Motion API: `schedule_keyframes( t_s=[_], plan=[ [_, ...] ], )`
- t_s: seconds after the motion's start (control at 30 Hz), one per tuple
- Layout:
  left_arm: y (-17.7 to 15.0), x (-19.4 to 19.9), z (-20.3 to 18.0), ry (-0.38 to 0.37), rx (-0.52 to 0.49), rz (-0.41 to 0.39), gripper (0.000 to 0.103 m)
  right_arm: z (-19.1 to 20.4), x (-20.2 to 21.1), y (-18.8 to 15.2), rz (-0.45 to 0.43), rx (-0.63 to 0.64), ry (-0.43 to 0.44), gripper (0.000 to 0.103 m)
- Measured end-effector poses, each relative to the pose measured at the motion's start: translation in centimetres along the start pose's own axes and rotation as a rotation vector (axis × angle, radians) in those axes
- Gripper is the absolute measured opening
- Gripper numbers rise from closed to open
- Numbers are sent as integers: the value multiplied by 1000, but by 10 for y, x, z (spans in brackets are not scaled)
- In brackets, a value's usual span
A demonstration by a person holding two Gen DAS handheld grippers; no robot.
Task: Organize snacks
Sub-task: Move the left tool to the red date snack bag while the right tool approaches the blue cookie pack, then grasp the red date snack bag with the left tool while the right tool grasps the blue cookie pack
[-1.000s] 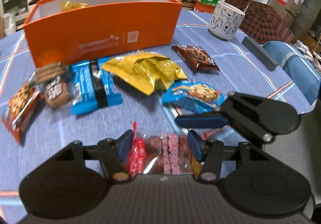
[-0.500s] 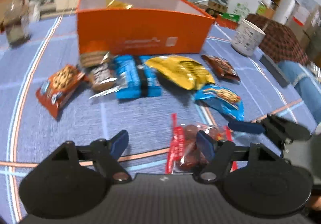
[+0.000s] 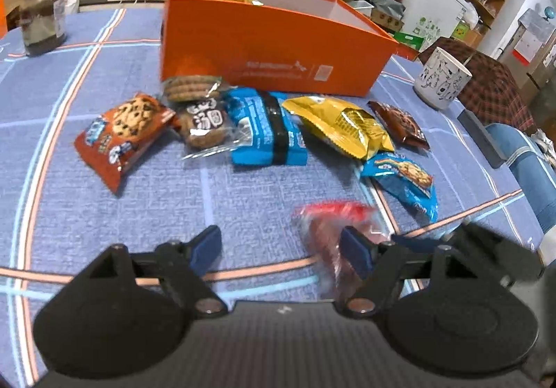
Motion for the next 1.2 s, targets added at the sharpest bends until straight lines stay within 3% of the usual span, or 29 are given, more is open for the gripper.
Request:
schedule_keyframes(
  t_s=[0.07,0.23,0.47,0.63,0.7,0.9,1.03,1.13,1.2],
  plan=[
    [-1,2,-5,1,-14,1,78,-18,13,5,-26,-51,-36,87],
    [1,-8,-30,9,-77,9,79,-71,42,11,-60,-87,-218,88],
    [8,-21,-53,-69,-61,20,80,-120,47,15,-83,-145,-250,88],
    [20,-33,-50,-49,20,31,82,-139,23,14,12,-45,-241,86],
    [24,-41,-56,-53,43,44,83,-143,15,11,23,-63,-226,86],
    [20,-66,-72,132,-111,70,84,-150,2,-3,46,-96,-227,84],
    [11,-58,-60,169,-159,71,84,-143,5,-8,46,-90,-205,87],
    [3,-44,-38,241,-199,67,85,-128,2,-8,45,-64,-182,89],
    [0,-36,-24,237,-191,60,84,-116,-2,-7,51,-51,-161,90]
  ],
)
Point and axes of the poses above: each gripper's, at about its wrist camera, not at the fingertips, and x roughly against the way its jaws point, z to its left, y to its top, the point moved 9 cm from there along -x, roughly the way its jaws point, and after that the axes turned 3 degrees about -x, right-handed, at the moved point
